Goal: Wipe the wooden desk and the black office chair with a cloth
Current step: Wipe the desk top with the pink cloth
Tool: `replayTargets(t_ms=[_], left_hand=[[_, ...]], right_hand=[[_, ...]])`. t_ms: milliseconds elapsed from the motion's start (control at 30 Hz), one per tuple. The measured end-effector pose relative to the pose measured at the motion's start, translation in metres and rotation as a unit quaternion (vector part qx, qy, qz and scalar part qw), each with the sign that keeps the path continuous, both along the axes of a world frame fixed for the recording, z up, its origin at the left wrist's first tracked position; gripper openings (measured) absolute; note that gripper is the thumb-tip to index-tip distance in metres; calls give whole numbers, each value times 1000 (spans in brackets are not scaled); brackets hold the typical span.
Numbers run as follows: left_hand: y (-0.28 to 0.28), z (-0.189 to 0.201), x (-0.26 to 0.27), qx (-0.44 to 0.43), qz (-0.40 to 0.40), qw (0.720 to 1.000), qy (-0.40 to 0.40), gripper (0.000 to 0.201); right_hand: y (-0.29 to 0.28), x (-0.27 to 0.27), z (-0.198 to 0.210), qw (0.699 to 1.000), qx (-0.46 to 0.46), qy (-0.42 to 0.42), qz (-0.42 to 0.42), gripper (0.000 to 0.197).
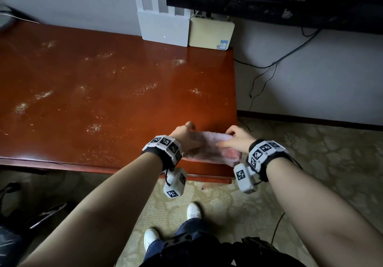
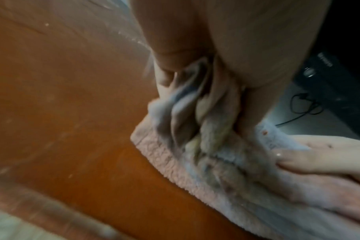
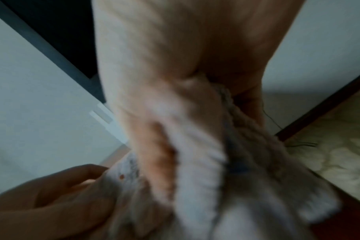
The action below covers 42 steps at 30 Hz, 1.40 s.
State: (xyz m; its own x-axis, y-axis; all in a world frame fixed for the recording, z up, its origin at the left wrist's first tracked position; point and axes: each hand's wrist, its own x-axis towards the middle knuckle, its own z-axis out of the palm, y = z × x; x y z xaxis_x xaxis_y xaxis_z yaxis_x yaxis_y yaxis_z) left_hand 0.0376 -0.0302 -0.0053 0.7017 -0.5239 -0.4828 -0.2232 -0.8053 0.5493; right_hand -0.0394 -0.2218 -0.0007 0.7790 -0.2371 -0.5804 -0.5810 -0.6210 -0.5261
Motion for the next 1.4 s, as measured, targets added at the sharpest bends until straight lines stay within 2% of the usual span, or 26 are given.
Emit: replayTargets(t_ms=[67, 133, 200, 300, 367, 467, 500, 567, 733, 833, 1000, 1200, 1400], left_hand=[[4, -14, -5, 19, 17, 1000, -6, 62], [12, -21, -6, 4, 75, 997, -36, 68], [25, -24, -5, -6, 135, 987, -81, 67], [48, -25, -2, 19, 196, 972, -130, 51], [62, -30, -3, 45, 193, 970, -138, 46], [78, -38, -10, 72, 143, 978, -133, 50], [83, -40, -13, 72, 123, 981, -131, 53], [89, -44, -19, 74, 84, 986, -123, 58], [97, -47, -29, 105, -6, 989, -105, 66], [98, -50, -33, 124, -56, 985, -102, 67], [99, -50, -30, 154, -105, 977, -102, 61], [93, -53, -25, 217, -132, 963, -88, 56], [85, -52, -20, 260, -134, 954, -65, 56]], right_hand=[[2, -2, -8, 999, -43, 0, -1, 57], [3, -1, -10, 988, -146, -22, 39, 64], [7, 2, -5, 960, -232, -65, 140, 66], [28, 7, -2, 923, -212, -100, 304, 70], [46, 8, -6, 905, -192, -63, 375, 72], [62, 5, -18, 854, -276, -46, 439, 70], [64, 3, -20, 847, -301, -57, 434, 66], [68, -3, -24, 852, -332, -73, 398, 59], [78, -23, -35, 926, -321, -37, 193, 56], [89, -31, -38, 934, -330, -25, 134, 54], [111, -32, -40, 930, -344, -46, 123, 50], [154, -40, -46, 933, -304, -67, 182, 51], [134, -63, -44, 933, -281, -71, 215, 47]])
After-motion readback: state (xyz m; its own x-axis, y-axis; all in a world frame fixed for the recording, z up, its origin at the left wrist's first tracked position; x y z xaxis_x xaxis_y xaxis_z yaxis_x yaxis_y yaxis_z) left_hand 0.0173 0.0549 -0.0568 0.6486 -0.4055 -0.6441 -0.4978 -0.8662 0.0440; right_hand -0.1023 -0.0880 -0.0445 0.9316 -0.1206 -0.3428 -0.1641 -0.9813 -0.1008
